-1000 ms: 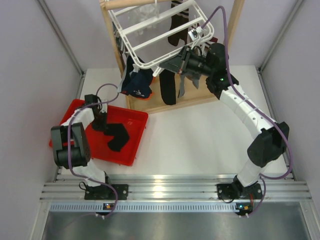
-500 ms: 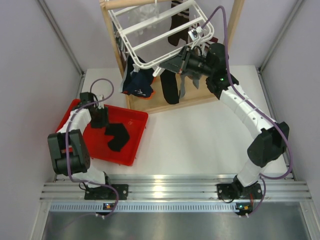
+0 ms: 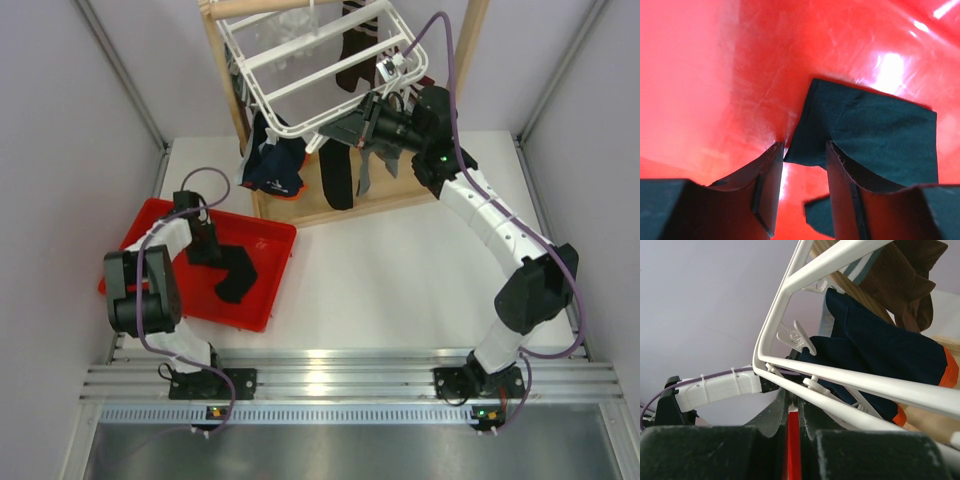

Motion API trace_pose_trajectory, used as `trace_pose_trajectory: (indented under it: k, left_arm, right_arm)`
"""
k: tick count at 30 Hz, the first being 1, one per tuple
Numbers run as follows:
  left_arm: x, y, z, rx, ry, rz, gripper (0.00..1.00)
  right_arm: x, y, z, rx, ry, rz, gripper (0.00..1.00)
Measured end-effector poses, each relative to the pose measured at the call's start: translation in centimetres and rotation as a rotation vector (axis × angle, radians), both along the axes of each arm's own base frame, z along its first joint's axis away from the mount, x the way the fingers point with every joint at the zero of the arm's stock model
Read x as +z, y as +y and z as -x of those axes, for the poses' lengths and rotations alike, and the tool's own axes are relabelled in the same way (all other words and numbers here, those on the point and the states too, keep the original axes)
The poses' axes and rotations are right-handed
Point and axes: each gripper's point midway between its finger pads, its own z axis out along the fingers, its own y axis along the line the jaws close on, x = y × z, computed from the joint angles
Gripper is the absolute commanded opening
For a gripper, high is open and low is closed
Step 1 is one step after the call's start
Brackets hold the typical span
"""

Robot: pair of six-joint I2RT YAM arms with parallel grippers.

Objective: Clip the socks to the hanger
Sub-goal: Pick up the sock from the bin.

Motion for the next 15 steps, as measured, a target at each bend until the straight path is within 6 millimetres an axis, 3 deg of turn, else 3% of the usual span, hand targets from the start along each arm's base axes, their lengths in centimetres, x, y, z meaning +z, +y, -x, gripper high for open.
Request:
trace_pose_trajectory:
  k: [3,6,7,10,15]
  left_arm:
    - [0.0,-0.3,-0.4,-0.009,-0.017,-0.044,0.40]
    - [0.0,-0.7,-0.7,-0.023,-0.030,-0.071,0.26]
    - [0.0,-0.9,-0.7,-0.022,-0.033,-0.073,0.14]
    - [0.1,-1.3,-0.9,-0.027,-0.056,-0.066,0.00]
    - [2.1,-2.1,0.1,-0.110,-0.132,-0.049,0.00]
  right_arm:
    - [0.0,0.0,0.0,0.000,0.000,0.000,0.00]
    - [0.0,0.0,0.0,0.000,0.000,0.000,0.00]
    - [0.0,0.0,0.0,0.000,0.000,0.000,0.00]
    - [0.0,0.0,0.0,-0.001,-0.002,0.002,0.00]
    - [-0.1,0.0,-0.1,-0.002,-0.009,0.007,0.00]
